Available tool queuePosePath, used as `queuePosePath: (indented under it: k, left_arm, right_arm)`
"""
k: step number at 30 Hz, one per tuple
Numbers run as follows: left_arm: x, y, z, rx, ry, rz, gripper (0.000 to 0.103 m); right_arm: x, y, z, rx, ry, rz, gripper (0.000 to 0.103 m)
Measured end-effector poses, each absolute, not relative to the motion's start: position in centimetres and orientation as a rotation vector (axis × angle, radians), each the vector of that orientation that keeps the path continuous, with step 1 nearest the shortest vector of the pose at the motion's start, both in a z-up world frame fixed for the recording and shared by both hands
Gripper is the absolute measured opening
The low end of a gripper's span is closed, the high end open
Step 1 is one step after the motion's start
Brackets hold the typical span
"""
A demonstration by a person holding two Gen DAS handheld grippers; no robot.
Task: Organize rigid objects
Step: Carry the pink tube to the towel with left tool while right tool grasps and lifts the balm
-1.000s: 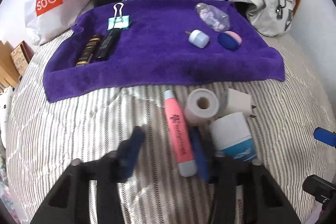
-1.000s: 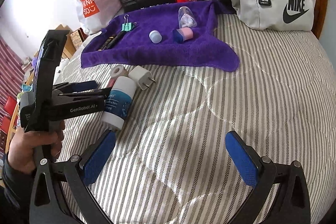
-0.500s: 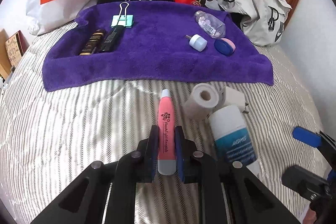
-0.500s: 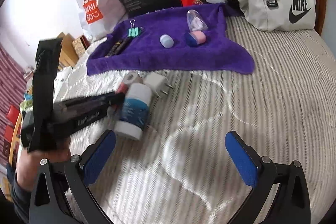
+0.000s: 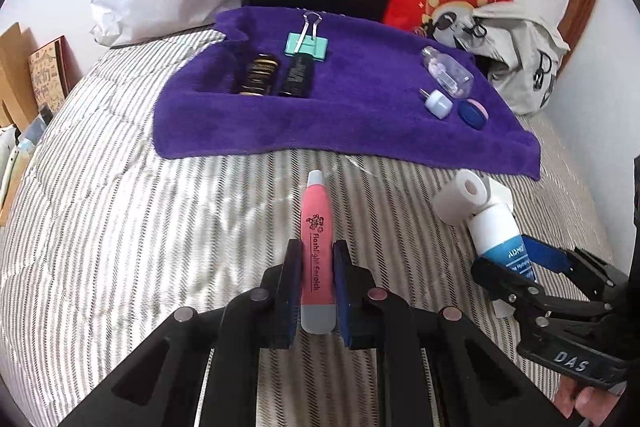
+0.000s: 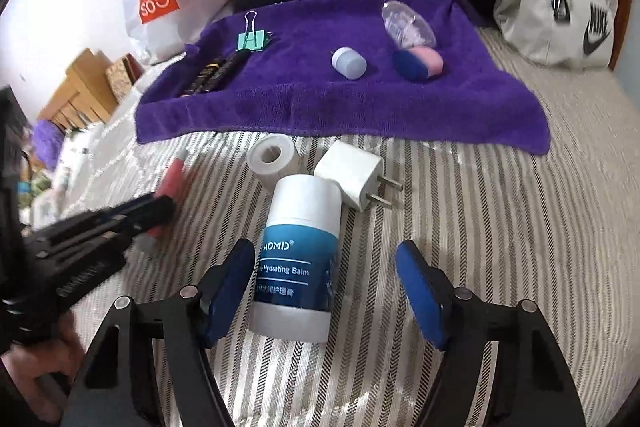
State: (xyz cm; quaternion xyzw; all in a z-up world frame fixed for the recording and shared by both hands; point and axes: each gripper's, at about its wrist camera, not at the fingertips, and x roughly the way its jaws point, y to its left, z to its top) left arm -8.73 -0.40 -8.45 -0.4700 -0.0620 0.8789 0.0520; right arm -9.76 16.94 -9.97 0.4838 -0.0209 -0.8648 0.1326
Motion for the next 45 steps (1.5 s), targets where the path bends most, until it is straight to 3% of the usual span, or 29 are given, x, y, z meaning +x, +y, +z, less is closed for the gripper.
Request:
queuePosePath:
  k: [7, 12, 28, 45]
  left_arm:
    - [-9.1, -1.0, -8.9, -1.416, -0.23, 2.647, 0.015]
    - [-9.3, -1.0, -8.9, -1.405, -0.218, 2.659, 0.015]
    - [-10.1, -1.4, -8.4, -1.391, -0.227, 2.657, 0.015]
    - [-15.0, -0.9, -2.4, -1.298, -0.115, 2.7, 0.015]
  right_arm:
    - [-9.4, 15.5, -10.2, 1.388, 0.083, -2.601, 0.055]
    - [-9.4, 15.4, -10.0, 1.382, 0.113, -2.584, 0.036]
    - [-8.7, 16.5, -7.5, 1.323, 0.024, -2.46, 0.036]
    - [-14.0, 18.2, -3.3, 1.214, 0.014, -2.448, 0.036]
